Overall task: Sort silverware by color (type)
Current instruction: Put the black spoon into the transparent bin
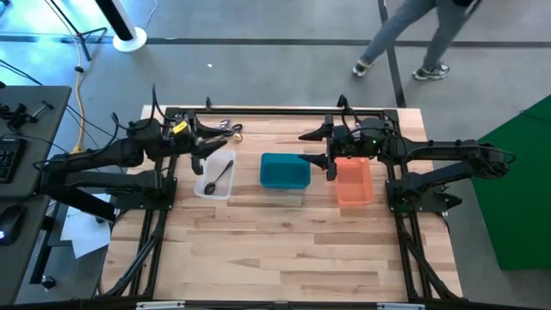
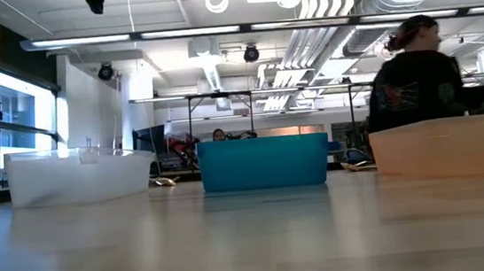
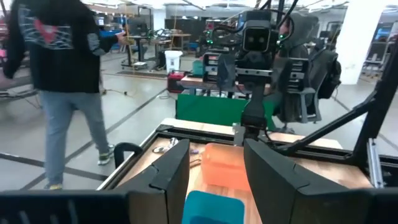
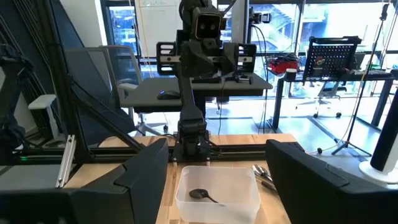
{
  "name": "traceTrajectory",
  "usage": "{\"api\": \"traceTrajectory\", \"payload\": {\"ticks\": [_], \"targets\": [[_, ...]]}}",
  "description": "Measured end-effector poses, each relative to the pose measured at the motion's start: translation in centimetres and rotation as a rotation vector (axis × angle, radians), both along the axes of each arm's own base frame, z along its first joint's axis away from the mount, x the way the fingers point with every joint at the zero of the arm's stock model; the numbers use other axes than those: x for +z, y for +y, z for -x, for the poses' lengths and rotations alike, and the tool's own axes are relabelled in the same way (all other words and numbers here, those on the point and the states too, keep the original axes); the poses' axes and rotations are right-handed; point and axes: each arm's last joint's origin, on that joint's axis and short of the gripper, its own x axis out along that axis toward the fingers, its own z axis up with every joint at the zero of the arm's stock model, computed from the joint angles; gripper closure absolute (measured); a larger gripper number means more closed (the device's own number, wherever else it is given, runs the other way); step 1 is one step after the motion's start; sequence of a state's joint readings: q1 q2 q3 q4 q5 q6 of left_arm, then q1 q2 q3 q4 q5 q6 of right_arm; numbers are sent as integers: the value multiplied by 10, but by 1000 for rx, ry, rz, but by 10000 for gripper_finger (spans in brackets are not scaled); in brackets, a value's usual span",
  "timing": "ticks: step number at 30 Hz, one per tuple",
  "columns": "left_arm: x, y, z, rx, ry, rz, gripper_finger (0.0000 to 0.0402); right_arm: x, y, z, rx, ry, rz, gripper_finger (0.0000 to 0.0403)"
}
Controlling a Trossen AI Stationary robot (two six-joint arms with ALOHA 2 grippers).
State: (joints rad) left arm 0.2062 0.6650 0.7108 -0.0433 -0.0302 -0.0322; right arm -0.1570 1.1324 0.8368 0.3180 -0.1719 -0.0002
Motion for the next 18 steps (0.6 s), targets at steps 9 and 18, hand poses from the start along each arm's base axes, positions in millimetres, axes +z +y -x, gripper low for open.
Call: {"api": "traceTrajectory", "payload": {"ticks": [9, 18], "targets": [[3, 0, 1, 4, -27, -5, 259, 0, 0, 0, 0, 0, 0, 148], [3, 0, 0, 4, -28, -5, 259, 0, 0, 0, -3, 0, 0, 148]]}}
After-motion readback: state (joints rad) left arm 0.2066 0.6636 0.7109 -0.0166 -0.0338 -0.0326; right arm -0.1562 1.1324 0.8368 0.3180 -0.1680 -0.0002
